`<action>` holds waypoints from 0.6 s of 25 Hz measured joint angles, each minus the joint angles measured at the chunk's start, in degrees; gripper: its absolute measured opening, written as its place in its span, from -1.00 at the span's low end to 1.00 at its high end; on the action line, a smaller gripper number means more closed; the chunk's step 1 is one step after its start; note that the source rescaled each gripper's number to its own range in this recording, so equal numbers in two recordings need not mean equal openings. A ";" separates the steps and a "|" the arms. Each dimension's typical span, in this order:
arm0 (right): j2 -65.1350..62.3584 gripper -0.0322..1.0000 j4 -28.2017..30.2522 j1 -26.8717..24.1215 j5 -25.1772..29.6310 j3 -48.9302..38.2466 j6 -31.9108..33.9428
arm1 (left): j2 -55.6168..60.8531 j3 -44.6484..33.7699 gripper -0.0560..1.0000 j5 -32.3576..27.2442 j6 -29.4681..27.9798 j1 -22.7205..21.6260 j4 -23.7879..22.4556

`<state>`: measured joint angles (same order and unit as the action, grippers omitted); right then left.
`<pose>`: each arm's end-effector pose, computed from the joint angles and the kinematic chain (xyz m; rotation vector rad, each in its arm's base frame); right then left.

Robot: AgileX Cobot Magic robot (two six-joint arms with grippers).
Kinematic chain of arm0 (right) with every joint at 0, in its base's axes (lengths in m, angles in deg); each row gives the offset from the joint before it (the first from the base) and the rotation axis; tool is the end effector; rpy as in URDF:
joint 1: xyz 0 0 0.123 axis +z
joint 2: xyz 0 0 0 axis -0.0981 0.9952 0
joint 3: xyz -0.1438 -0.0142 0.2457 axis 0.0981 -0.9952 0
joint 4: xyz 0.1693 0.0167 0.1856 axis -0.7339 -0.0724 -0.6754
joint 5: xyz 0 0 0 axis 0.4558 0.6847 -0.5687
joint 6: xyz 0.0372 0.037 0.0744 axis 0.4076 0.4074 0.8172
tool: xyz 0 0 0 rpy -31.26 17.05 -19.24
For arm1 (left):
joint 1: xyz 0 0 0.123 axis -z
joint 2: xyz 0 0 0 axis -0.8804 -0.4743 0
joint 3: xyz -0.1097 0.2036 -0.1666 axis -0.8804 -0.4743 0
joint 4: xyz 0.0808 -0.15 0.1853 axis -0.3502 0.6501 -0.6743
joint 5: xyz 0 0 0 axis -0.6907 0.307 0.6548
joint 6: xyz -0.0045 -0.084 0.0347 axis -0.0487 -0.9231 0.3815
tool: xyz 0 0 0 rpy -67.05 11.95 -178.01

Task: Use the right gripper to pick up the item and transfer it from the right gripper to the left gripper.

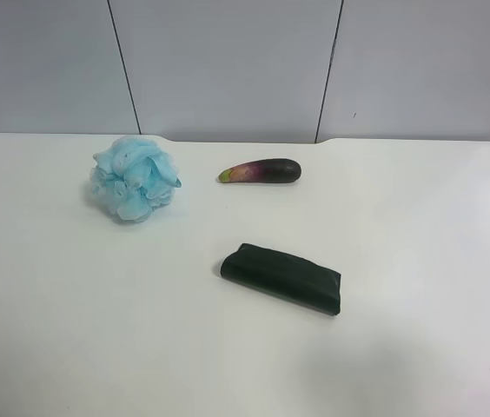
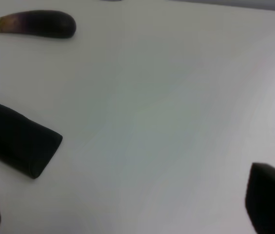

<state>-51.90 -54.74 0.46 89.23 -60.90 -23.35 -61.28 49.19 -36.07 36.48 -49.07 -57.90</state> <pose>-0.0054 0.0054 0.2757 -0.1499 2.0449 0.1329 0.0172 -0.0108 0.3347 0.3426 2.2205 -0.1750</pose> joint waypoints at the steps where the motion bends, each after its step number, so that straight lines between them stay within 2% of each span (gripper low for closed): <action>1: 0.00 1.00 0.00 0.00 0.00 0.00 0.00 | 2.88 -1.97 0.99 -0.08 -0.47 0.00 -0.06; 7: 0.00 1.00 0.00 0.00 0.00 0.00 0.00 | 16.15 -9.12 0.99 -0.05 -1.24 0.00 -0.17; 12: 0.00 1.00 0.00 0.00 0.00 0.00 0.00 | 17.87 -11.29 1.00 0.61 -1.24 0.00 -0.41; 15: 0.00 1.00 0.00 0.00 0.00 0.00 0.00 | 17.87 -12.26 1.00 4.21 -1.24 0.00 -0.75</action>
<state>-51.90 -54.74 0.46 89.23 -60.90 -23.35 -43.41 36.93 -31.85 35.25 -49.07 -58.65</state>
